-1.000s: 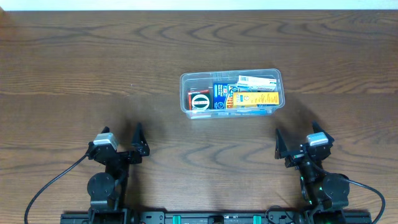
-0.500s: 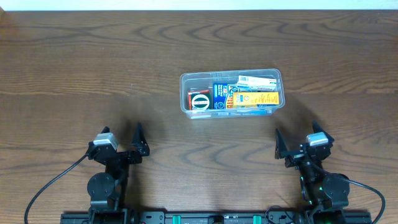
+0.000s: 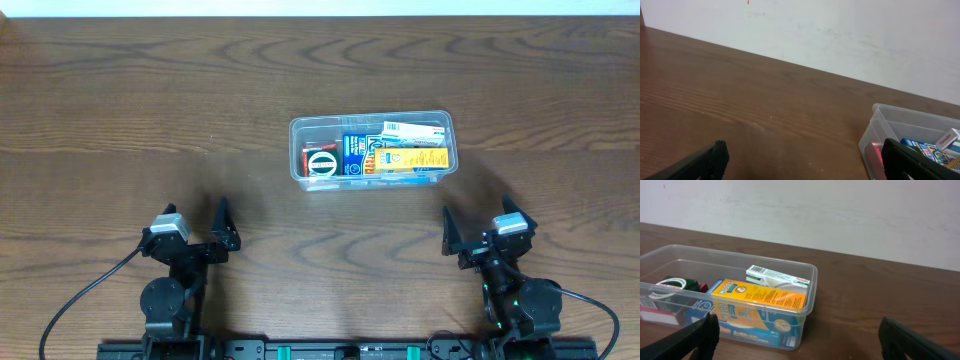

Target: Pack container

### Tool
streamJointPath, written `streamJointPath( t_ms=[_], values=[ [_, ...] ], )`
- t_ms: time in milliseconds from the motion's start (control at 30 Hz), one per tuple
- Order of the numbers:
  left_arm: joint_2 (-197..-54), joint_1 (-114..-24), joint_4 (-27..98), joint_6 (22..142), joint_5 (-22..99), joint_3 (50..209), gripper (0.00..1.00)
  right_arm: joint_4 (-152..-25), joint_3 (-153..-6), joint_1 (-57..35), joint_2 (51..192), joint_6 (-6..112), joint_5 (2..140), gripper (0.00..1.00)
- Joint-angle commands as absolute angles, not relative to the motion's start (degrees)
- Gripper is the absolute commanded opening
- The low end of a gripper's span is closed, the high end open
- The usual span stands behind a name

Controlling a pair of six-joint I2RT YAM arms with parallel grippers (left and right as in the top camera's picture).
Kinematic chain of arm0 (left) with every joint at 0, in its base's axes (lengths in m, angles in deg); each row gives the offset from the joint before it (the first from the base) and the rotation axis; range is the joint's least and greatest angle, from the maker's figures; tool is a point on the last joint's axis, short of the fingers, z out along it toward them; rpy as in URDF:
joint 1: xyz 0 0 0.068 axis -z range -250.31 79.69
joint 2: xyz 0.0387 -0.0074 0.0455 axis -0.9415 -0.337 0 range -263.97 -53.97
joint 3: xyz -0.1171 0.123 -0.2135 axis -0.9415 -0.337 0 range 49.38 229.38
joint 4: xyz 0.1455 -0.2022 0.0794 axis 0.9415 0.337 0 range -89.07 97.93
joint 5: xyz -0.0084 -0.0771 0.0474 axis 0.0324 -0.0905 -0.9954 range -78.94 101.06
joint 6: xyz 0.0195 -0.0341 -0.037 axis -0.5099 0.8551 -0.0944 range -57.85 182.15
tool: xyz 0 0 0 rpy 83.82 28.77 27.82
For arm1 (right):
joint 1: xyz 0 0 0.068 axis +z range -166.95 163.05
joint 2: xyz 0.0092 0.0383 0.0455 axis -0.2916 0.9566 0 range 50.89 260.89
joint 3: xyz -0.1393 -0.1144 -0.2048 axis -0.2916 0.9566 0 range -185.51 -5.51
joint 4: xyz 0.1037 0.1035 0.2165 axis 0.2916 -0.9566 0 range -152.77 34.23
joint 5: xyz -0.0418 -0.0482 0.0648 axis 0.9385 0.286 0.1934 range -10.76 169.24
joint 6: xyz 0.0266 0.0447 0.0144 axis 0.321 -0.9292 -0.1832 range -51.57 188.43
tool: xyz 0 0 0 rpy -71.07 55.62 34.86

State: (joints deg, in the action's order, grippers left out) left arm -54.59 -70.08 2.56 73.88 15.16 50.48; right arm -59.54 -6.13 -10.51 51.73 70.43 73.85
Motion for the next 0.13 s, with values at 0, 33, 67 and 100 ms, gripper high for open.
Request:
streamJointPath(
  t_ms=[0,33,67,100],
  values=[
    [-54.2,-69.86,4.63,73.11,15.8,49.61,0.98,-59.57,-5.83,-10.99,51.18,71.06,74.29,0.99],
    [-54.2,-69.86,4.66,73.11,15.8,49.61,0.98,-59.59,-5.83,-10.99,51.18,71.06,74.29,0.99],
    [-54.2,-69.86,4.66,73.11,15.8,49.61,0.98,-59.59,-5.83,-10.99,51.18,71.06,74.29,0.99],
    [-54.2,-69.86,4.66,73.11,15.8,49.61,0.98,-59.57,-5.83,-10.99,51.18,71.06,74.29,0.99]
  ],
)
